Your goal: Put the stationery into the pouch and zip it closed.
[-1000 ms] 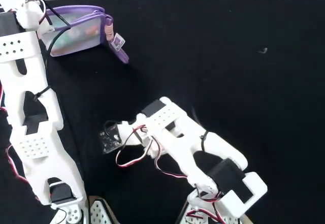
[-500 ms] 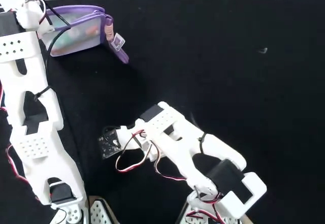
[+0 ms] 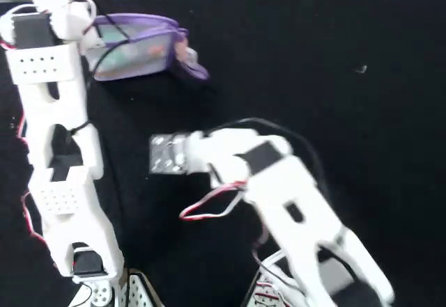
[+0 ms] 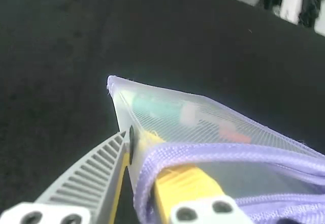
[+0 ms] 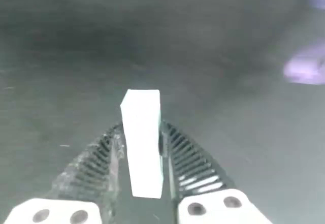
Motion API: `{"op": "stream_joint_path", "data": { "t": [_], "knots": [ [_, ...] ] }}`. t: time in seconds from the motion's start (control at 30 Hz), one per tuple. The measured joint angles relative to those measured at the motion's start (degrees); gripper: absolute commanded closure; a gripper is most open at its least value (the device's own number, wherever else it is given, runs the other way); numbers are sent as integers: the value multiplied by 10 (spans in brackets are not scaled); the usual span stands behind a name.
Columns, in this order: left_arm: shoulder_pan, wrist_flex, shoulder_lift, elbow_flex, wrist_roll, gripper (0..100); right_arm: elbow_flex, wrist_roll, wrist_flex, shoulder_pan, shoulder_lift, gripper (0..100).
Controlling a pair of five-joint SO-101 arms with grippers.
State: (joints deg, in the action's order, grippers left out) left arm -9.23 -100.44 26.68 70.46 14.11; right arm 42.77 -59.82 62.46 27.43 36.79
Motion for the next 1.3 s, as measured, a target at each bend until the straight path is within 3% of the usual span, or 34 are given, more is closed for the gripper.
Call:
{"op": "stream_joint_path", "data": {
  "t": [0.2, 0.53, 0.93, 1.07, 1.3],
  "knots": [
    [69, -1, -8, -18, 0, 971, 4, 78, -33, -76, 207, 987],
    [147, -1, -55, -84, 0, 971, 134, 281, -299, -94, 381, 987],
    [171, -1, -56, -87, 0, 971, 269, 492, -682, -94, 387, 987],
    [171, -1, -56, -90, 0, 971, 285, 551, -760, -94, 376, 987],
    [171, -1, -56, -100, 0, 971, 251, 620, -876, -95, 162, 987]
  ]
}}
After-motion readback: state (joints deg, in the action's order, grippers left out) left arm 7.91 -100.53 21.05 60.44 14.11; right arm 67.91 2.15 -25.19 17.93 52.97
